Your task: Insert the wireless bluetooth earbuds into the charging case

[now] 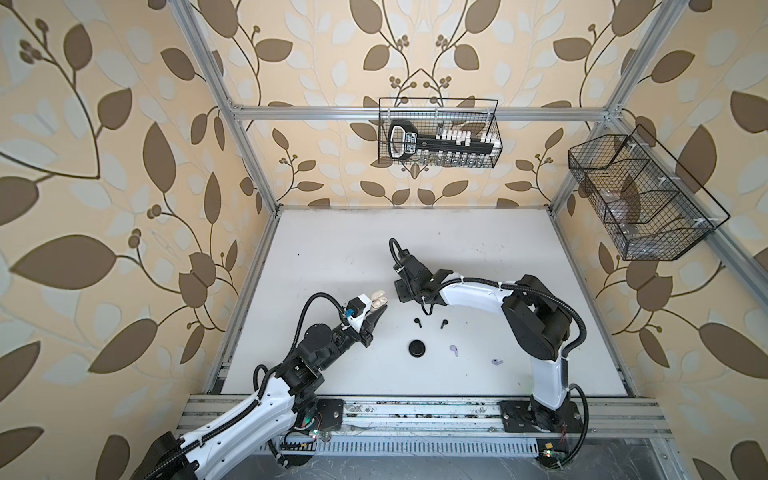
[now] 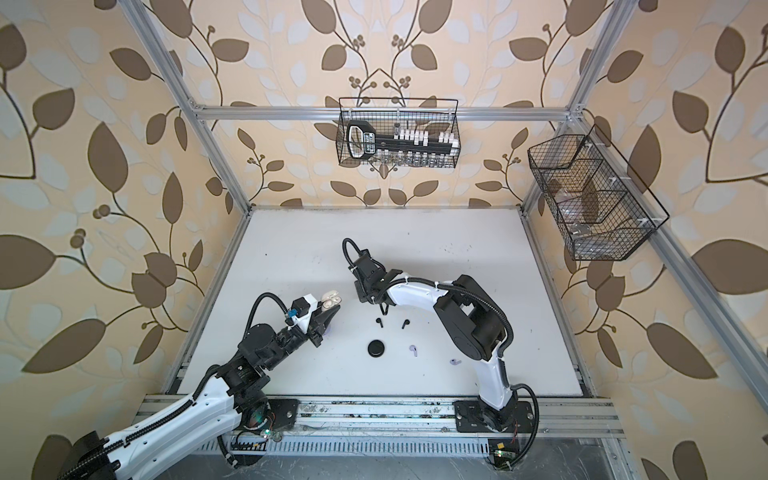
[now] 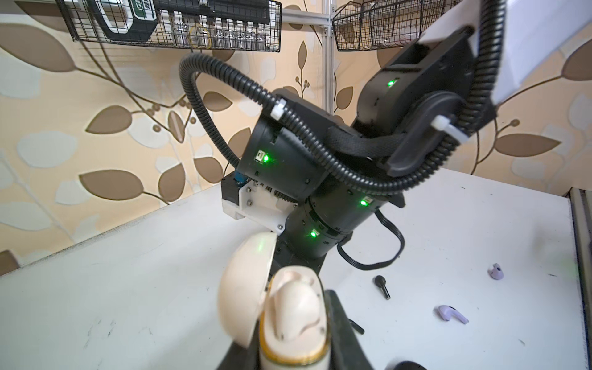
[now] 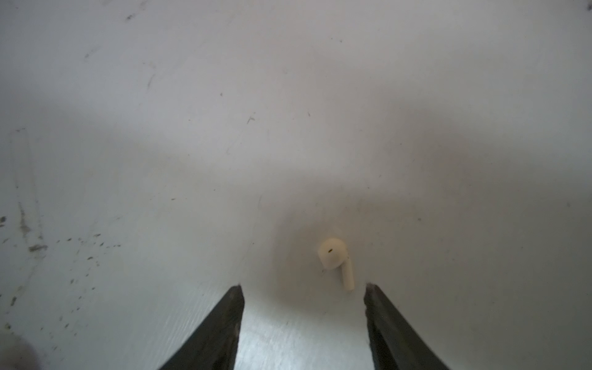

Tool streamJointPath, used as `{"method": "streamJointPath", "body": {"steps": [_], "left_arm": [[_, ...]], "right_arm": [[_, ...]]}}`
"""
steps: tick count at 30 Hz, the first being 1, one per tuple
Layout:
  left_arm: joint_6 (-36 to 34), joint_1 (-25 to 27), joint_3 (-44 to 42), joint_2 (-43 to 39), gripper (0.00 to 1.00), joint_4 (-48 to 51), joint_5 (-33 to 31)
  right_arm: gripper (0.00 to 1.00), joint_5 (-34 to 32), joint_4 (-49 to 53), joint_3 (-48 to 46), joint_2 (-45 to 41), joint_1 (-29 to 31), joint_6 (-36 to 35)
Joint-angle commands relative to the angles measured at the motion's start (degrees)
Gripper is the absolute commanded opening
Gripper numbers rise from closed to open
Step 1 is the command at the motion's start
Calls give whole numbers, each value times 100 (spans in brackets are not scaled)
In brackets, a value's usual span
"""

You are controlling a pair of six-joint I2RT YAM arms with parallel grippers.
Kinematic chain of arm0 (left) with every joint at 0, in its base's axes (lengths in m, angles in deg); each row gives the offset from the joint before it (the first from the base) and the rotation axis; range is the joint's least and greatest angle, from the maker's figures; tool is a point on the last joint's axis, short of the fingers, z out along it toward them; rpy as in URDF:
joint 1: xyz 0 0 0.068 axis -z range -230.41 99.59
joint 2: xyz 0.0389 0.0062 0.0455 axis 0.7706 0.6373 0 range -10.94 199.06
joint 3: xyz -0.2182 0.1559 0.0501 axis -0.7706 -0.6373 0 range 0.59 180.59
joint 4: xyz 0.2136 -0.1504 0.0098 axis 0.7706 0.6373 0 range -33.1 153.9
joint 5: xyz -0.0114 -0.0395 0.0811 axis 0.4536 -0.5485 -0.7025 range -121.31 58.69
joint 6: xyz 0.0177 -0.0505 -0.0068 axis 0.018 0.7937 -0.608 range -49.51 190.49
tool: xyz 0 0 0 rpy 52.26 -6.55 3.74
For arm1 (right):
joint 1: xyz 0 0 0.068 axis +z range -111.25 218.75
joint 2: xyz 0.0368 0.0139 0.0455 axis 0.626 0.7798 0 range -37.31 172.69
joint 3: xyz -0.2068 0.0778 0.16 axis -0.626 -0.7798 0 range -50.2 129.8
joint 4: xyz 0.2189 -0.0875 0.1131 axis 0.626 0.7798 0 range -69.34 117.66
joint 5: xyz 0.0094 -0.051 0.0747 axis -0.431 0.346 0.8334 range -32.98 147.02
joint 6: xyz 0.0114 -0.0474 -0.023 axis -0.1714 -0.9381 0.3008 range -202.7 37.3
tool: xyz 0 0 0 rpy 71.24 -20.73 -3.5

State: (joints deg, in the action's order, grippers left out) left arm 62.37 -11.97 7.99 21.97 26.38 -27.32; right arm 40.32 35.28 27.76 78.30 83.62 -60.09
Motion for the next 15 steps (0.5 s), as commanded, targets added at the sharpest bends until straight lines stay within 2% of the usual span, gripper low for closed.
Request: {"method": "streamJointPath", "body": {"steps": [1,9,15], "left_arm": [[-115,-3,137,-53,0,-130,-75],[-122,-3,223,161,0,-189,33],[-124,-3,242,163,0,-192,87]], "right_arm": [[60,-53,339,387,361,-173,-211],[57,556,289,566,659,-491,-416],[54,644,380,650,770,-533,-503]]}}
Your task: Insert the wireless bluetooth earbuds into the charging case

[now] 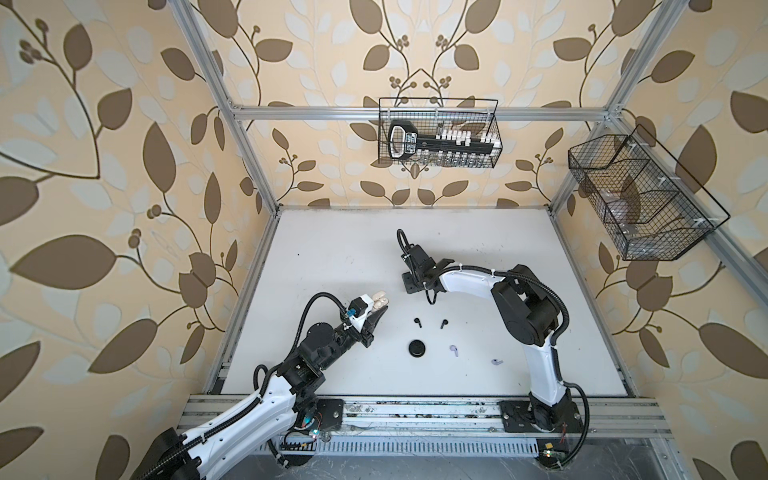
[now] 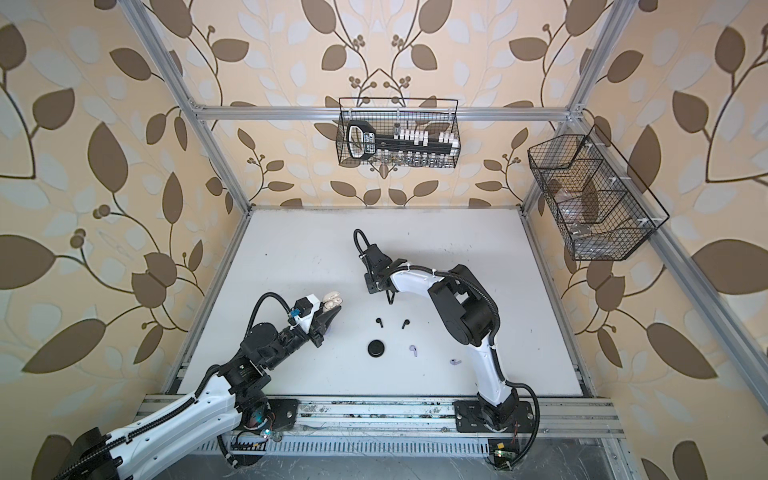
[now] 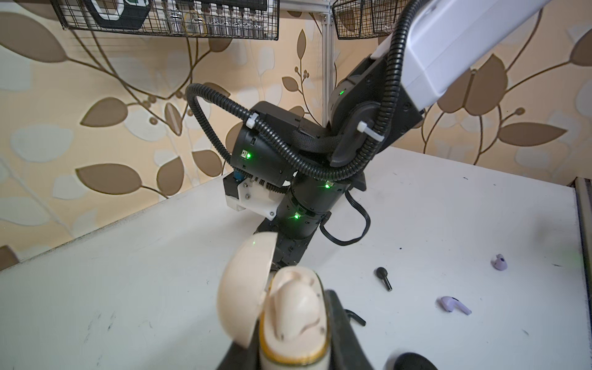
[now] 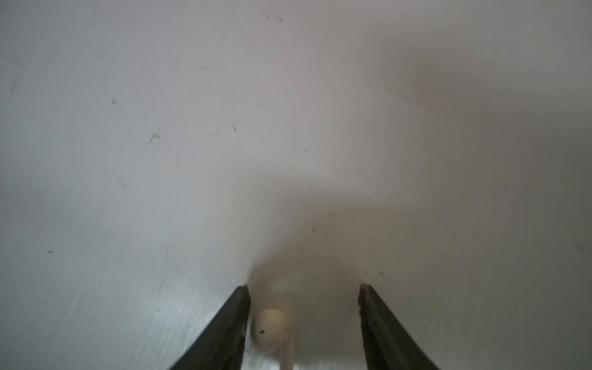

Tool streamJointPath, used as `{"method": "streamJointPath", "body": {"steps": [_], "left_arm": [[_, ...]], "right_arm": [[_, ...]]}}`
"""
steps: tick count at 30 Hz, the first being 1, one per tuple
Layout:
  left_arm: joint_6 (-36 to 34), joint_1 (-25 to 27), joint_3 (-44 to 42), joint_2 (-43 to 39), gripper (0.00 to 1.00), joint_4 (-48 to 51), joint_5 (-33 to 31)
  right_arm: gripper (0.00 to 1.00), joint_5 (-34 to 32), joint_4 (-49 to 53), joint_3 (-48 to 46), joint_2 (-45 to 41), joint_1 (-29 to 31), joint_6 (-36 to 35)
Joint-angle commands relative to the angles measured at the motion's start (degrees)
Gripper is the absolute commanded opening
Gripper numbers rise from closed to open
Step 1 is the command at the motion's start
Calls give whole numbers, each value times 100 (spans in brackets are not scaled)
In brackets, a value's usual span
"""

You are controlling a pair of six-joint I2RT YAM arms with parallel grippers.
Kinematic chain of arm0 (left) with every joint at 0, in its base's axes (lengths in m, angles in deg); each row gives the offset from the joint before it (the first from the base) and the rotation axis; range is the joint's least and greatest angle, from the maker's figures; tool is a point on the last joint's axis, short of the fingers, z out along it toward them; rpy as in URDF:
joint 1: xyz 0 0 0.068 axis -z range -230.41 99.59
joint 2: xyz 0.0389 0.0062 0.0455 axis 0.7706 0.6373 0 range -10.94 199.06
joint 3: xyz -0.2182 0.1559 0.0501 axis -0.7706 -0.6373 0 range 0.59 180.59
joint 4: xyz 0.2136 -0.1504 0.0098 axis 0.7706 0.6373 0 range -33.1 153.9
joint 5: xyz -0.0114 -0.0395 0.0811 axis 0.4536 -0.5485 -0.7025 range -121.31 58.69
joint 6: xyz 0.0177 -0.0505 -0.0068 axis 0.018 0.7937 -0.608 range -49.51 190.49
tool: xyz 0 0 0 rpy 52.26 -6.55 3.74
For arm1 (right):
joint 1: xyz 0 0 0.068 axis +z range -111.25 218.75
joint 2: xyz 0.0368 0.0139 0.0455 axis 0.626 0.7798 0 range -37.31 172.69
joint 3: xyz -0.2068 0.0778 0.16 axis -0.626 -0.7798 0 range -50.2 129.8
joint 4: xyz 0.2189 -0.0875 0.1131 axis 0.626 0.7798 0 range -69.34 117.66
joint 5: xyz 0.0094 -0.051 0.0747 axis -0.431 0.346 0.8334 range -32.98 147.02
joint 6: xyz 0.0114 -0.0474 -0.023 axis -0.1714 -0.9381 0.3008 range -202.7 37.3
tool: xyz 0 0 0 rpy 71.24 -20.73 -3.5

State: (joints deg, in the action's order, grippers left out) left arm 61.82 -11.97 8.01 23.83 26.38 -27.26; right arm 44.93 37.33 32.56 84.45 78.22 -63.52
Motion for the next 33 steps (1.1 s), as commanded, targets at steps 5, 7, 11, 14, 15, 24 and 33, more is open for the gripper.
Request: {"method": "streamJointPath", "body": {"steps": [5,7,11,14,15,24,33], "left_arm": [[-67,-2,264,-47,0,-127,108],[-74,-3,267,-66,0,-96,111],[-84,-3,277,-84,0,-62,113],[-92,-3,295,-80,0,-43,122],[-88,-3,297,-71,0,-42,119],[-100,-3,348,26,0,-28,156],[-104,-3,374,83,0,-8,163]], "right_arm": [[45,173,282,161,147,9,-138],[39,173,351,170,162,23,-120],[34,156,499,227,182,56,-114],[33,146,598,291,219,95,-116],[33,142,613,302,226,110,-112],[28,165,730,293,191,156,-81],[23,-55,871,406,214,281,-2]]}}
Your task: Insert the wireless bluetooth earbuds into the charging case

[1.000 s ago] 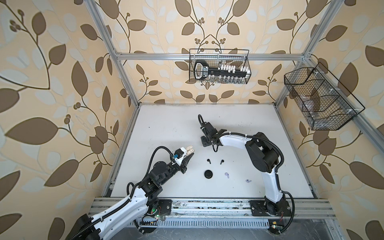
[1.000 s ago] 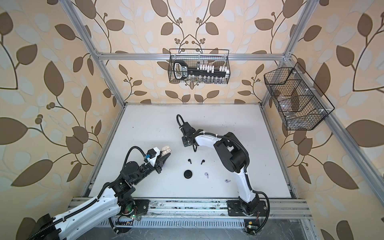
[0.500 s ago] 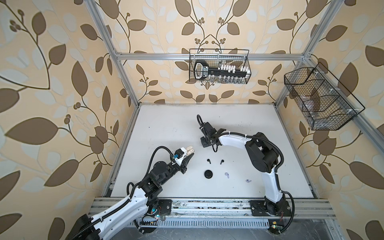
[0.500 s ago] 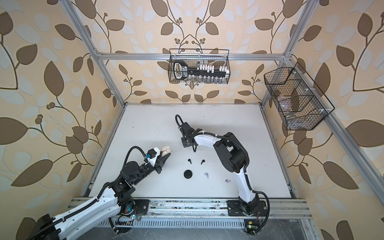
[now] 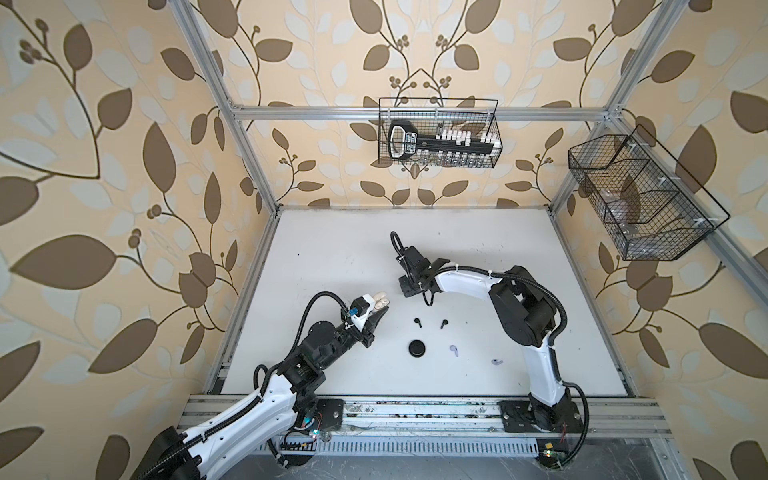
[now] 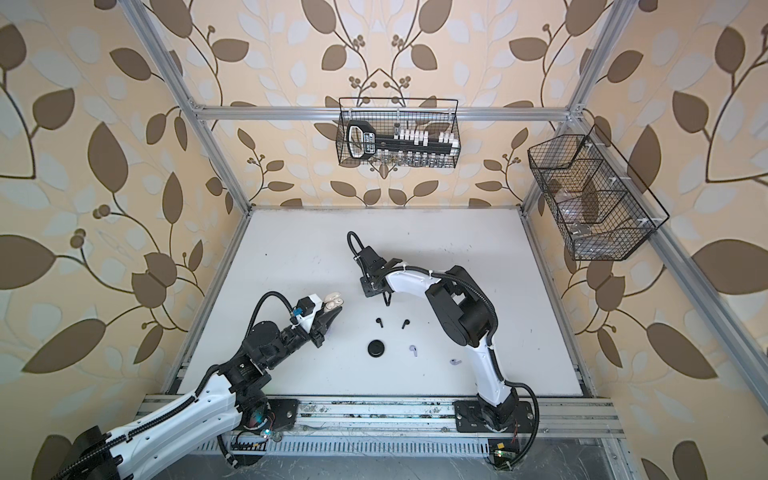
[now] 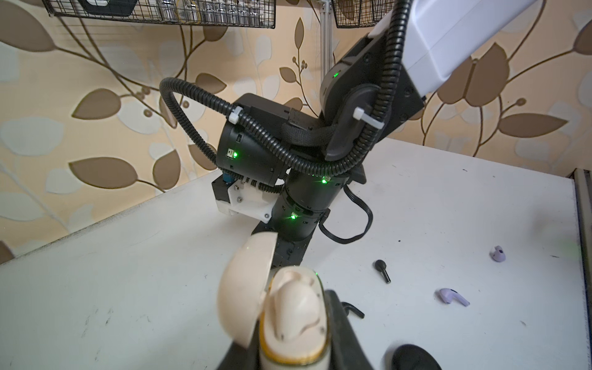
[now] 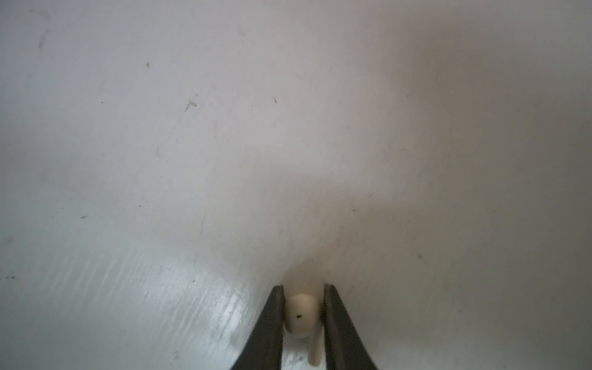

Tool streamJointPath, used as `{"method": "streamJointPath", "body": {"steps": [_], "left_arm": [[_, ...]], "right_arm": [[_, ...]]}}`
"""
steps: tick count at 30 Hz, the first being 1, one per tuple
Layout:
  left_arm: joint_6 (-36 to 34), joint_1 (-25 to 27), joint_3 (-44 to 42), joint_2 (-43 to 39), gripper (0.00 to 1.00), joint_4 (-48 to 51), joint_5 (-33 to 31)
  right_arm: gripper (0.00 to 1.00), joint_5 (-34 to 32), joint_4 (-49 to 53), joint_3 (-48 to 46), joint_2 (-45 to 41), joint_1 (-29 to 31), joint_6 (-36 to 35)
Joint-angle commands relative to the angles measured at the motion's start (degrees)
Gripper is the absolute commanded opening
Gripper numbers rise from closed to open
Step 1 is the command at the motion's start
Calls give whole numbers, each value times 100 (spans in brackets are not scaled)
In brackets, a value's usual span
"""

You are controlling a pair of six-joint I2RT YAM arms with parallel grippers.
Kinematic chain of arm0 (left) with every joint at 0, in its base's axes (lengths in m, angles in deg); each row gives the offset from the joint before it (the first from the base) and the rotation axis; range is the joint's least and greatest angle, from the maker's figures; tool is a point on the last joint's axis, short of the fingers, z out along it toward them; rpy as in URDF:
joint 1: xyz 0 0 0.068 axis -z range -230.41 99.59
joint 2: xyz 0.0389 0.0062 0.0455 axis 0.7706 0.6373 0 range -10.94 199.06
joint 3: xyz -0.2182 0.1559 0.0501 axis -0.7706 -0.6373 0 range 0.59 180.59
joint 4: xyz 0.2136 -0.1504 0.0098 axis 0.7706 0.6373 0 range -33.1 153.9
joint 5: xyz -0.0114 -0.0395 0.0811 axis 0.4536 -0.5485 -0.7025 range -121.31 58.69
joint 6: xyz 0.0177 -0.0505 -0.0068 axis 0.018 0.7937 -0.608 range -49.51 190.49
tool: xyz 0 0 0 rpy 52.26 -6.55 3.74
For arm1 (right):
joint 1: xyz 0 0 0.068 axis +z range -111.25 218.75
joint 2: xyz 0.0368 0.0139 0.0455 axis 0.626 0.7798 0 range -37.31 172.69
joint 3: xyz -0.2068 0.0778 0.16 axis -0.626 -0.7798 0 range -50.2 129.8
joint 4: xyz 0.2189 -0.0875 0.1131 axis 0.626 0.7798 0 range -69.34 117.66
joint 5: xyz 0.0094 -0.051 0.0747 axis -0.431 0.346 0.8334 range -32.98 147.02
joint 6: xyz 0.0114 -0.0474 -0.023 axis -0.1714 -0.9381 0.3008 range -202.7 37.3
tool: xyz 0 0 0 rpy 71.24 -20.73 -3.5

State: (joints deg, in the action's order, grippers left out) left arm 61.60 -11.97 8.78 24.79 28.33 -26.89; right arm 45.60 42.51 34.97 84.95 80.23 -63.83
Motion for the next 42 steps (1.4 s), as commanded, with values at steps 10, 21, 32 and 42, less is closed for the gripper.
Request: {"method": "streamJointPath", "body": {"steps": [10,21,32,42], "left_arm": [[-85,-3,298,-31,0,-184,120],[-96,-3,315,0,0,-175,137],[-96,-3,331,13,0,-176,155],[-96,-3,342,57,0,-184,184]], "right_arm": [[31,-212,460,228,235,98,15],[26,-255,595,281,309,107,-7],[25,-304,610,185,246,99,19],[24,-352,623,82,244,95,7]]}}
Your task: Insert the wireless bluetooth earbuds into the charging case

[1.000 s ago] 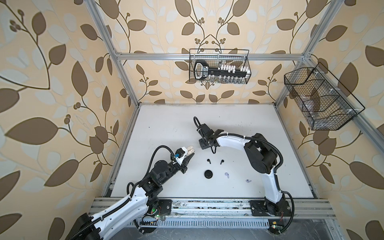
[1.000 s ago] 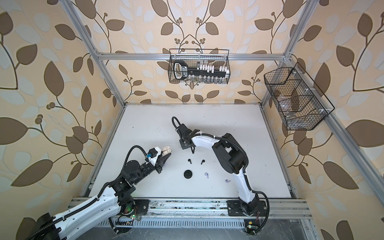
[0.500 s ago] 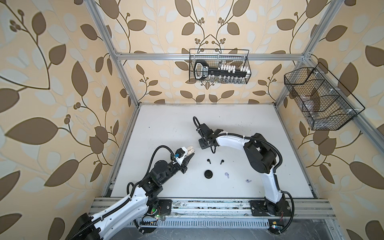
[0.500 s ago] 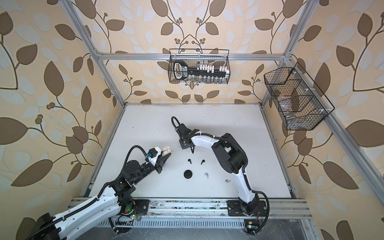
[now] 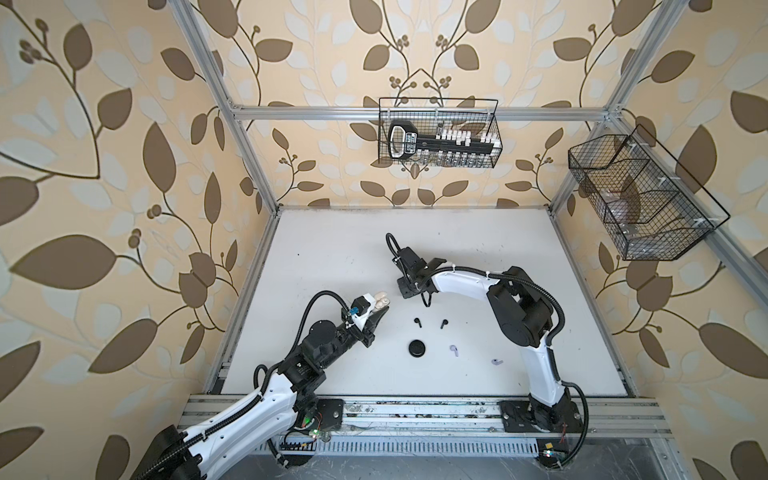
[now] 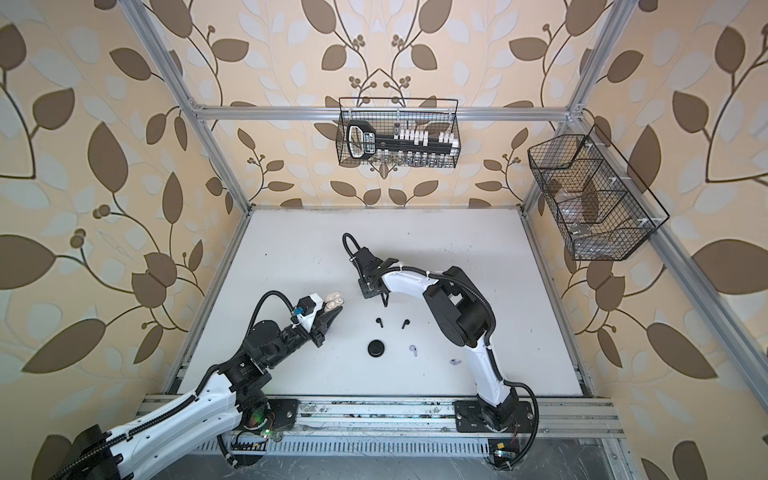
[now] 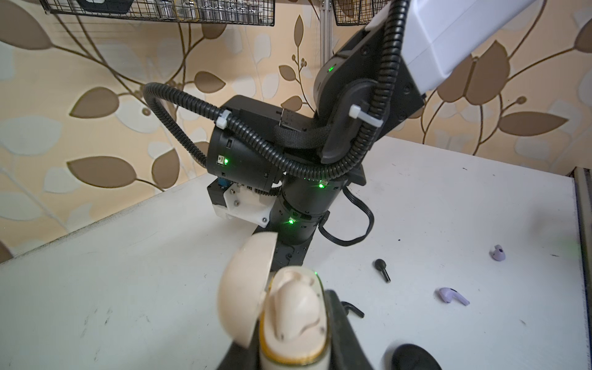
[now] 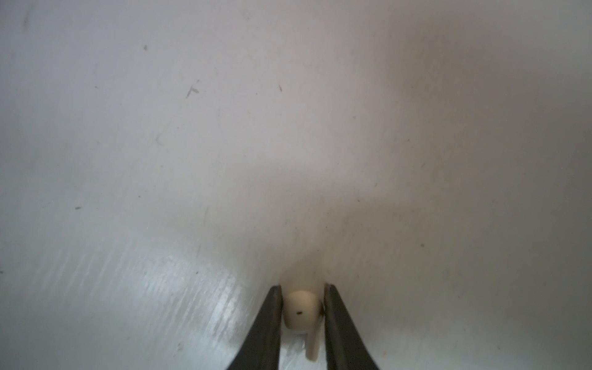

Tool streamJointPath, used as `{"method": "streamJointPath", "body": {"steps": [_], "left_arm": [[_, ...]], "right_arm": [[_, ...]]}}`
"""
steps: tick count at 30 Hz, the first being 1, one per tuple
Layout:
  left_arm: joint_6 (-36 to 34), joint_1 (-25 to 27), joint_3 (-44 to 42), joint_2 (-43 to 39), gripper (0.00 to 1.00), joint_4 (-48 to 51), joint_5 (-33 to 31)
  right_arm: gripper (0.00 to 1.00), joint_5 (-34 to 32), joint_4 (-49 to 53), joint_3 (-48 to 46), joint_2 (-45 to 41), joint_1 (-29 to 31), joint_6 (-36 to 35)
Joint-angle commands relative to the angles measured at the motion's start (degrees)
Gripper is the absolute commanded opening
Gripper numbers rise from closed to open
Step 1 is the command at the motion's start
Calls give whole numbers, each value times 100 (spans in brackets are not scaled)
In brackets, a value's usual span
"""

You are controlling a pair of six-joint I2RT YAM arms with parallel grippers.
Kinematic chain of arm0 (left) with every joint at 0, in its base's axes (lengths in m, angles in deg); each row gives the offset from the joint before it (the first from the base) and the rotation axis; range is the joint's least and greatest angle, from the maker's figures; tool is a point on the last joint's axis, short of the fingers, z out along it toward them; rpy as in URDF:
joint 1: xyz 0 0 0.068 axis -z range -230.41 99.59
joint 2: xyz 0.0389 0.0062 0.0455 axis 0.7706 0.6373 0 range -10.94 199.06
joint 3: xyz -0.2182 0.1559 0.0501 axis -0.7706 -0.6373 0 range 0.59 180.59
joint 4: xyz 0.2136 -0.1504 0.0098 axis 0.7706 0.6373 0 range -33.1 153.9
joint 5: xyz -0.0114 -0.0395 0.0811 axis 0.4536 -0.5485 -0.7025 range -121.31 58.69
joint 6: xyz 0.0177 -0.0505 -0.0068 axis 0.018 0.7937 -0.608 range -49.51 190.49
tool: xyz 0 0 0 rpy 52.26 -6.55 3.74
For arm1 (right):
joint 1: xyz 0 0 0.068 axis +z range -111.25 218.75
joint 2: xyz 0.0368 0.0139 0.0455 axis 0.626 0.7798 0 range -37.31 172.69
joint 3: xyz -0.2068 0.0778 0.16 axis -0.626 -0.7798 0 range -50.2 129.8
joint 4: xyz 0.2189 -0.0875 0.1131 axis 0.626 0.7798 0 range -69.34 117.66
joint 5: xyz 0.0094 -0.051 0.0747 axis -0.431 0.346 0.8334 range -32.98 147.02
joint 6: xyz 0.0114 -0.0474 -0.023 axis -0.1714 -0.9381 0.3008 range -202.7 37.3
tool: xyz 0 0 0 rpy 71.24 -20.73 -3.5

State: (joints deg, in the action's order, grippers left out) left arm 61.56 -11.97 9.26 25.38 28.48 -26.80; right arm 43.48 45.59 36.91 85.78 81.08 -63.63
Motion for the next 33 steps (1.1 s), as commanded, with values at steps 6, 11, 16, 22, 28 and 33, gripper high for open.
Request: {"method": "streamJointPath", "body": {"steps": [6,11,16,22,28,33], "left_arm": [[-93,-3,299,-20,0,-180,172],[-100,-3,302,-63,0,-131,164],[-102,-3,298,-81,0,-126,159],[-74,-3,302,-72,0,-138,159],[1190,-3,532,47,0,-65,-473],[1602,-3,307,424,0,-1010,220]], "right_arm": [[25,-122,277,-199,128,21,-13],[22,-74,256,-221,134,4,-1],[18,-37,247,-230,136,-5,23],[18,44,65,-406,-47,-65,151],[17,196,-259,-756,-517,-176,304],[15,299,-732,-1263,-1034,-311,496]]}}
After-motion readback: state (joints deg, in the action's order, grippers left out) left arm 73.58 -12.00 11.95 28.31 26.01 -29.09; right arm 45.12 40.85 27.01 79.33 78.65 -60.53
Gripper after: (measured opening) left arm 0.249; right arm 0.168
